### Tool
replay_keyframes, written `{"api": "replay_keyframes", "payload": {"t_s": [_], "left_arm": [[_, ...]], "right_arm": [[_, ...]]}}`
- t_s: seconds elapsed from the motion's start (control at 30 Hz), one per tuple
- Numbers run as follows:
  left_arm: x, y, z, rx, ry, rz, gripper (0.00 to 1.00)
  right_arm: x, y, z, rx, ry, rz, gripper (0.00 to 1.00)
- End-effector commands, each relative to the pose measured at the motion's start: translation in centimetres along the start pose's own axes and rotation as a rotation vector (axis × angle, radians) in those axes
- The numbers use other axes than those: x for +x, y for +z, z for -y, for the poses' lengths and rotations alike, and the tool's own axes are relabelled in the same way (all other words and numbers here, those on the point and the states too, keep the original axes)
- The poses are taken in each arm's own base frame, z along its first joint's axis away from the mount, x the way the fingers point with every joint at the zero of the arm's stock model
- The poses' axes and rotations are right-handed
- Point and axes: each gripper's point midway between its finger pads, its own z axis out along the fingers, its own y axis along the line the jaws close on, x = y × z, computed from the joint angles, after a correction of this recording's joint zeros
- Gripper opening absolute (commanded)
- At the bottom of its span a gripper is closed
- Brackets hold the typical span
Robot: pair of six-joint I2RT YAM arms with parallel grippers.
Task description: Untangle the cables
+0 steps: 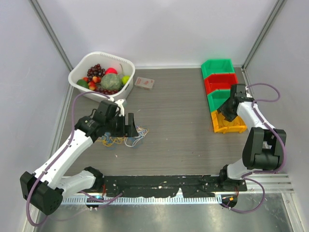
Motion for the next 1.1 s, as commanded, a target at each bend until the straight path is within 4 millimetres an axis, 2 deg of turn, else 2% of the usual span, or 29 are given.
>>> {"api": "replay_keyframes", "payload": {"t_s": [0.0,0.13,0.2,0.23,0.27,0.3,0.37,0.47,0.5,0.6,0.8,0.93,1.07], "left_arm": [[-1.3,-0.7,0.8,0.026,0.041,0.030,0.78],[-1.4,-0.7,0.8,0.022,0.048,0.030,0.79],[-1.4,-0.6,0.6,0.018,0.049,0.029,0.79],[-1.3,-0.7,0.7,0.018,0.049,0.028,0.79],[-1.3,-0.7,0.7,0.019,0.049,0.030,0.79],[-1.2,-0.6,0.6,0.016,0.050,0.028,0.79],[-1.1,-0.6,0.5,0.015,0.051,0.025,0.79],[-1.3,-0.7,0.5,0.013,0.055,0.032,0.79],[-1.2,-0.6,0.5,0.012,0.055,0.030,0.79],[-1.3,-0.5,0.5,0.017,0.055,0.030,0.78],[-1.2,-0.4,0.6,0.018,0.060,0.026,0.78],[-1.0,-0.5,0.4,0.008,0.065,0.026,0.78],[-1.1,-0.5,0.5,0.010,0.069,0.026,0.79]], "right_arm": [[-2.2,0.7,-0.8,-0.023,0.097,0.089,0.49],[-2.5,1.8,-0.4,0.001,0.108,0.104,0.43],[-2.9,1.9,0.0,0.021,0.098,0.121,0.35],[-3.0,1.9,0.1,0.026,0.098,0.123,0.26],[-3.2,1.9,0.4,0.028,0.101,0.125,0.22],[-3.3,1.5,0.6,0.032,0.107,0.123,0.13],[-3.8,0.6,1.4,0.036,0.130,0.122,0.01],[-5.2,-1.6,2.2,0.027,0.161,0.141,0.01],[-6.2,-2.6,2.5,0.009,0.175,0.171,0.01],[-8.0,-3.3,3.5,0.001,0.176,0.230,0.00],[-9.8,-0.8,4.4,-0.018,0.181,0.323,0.01],[-9.7,0.9,4.2,-0.027,0.175,0.315,0.01],[-10.9,1.6,4.6,-0.004,0.148,0.367,0.01]]}}
